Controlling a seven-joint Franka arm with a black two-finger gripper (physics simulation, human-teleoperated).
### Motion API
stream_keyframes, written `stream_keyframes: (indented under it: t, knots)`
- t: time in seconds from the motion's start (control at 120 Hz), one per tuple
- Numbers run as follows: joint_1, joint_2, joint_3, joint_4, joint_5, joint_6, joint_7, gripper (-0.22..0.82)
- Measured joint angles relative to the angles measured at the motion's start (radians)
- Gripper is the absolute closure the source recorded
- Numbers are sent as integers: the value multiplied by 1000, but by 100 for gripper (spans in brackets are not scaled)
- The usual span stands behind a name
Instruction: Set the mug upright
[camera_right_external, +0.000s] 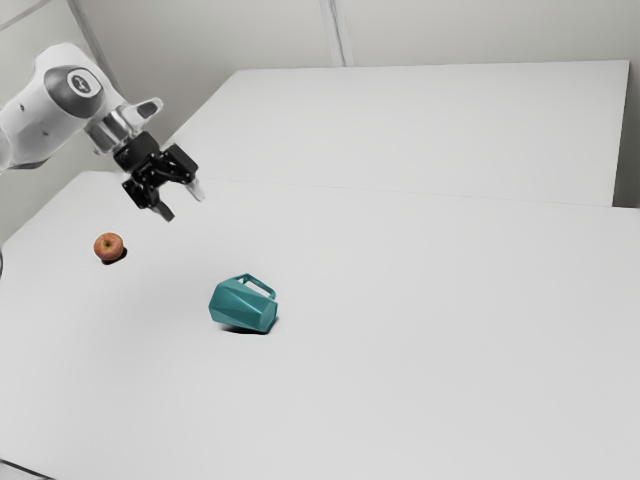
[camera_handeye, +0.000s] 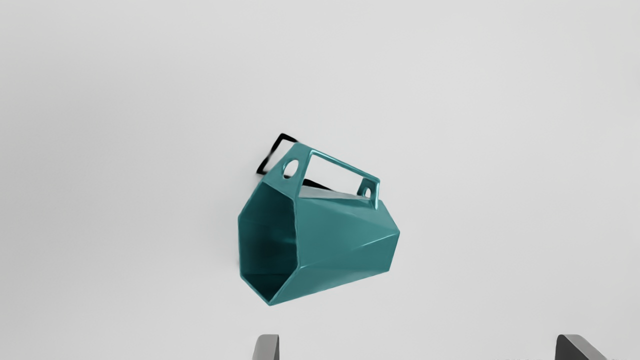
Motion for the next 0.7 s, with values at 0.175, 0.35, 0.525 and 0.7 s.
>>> stream_keyframes:
  t: [0.175, 0.35, 0.525, 0.7]
  knots:
    - [-1, 7, 18, -188, -142, 88, 156, 0]
    - [-2, 24, 22, -208, -173, 122, 293, 0]
    - [20, 70, 50, -220, -200, 126, 395, 0]
    - [28, 139, 56, -223, -304, 117, 472, 0]
